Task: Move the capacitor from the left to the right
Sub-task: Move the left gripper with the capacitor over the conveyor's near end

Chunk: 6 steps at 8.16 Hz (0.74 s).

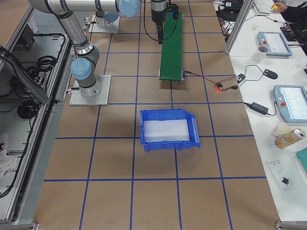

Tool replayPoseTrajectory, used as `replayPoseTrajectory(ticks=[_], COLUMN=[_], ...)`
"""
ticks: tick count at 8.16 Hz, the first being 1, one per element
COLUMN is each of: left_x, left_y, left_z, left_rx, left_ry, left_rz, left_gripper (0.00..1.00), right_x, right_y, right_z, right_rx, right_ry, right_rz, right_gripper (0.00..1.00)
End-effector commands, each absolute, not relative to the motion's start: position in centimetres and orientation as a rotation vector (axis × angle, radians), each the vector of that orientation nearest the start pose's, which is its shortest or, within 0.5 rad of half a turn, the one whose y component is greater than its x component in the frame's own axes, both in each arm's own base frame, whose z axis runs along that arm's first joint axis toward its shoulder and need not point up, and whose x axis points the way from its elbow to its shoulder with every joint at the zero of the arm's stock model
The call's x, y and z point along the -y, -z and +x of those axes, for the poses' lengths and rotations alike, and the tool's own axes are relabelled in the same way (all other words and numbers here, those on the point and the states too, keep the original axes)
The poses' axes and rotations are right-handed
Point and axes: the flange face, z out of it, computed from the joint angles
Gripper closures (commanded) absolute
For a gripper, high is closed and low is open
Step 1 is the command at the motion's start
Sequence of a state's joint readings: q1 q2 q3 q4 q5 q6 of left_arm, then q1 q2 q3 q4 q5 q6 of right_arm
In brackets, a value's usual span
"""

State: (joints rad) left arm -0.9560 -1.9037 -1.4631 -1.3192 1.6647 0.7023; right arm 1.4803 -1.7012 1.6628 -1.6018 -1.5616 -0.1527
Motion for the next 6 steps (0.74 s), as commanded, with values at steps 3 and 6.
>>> replayPoseTrajectory(ticks=[3, 6], left_x=[62.4, 62.4], left_y=[-35.7, -30.0], left_z=[5.8, 3.3], left_rx=[-3.056, -3.104], left_ry=[-0.092, -0.066], left_rz=[0.127, 0.065], left_gripper=[1.00, 1.00], right_x=[45.5, 45.5], right_y=[-50.5, -50.0], right_z=[9.6, 9.6], right_rx=[-3.123, -3.123], right_ry=[0.109, 0.097], right_rz=[-0.099, -0.099], right_gripper=[0.00, 0.00])
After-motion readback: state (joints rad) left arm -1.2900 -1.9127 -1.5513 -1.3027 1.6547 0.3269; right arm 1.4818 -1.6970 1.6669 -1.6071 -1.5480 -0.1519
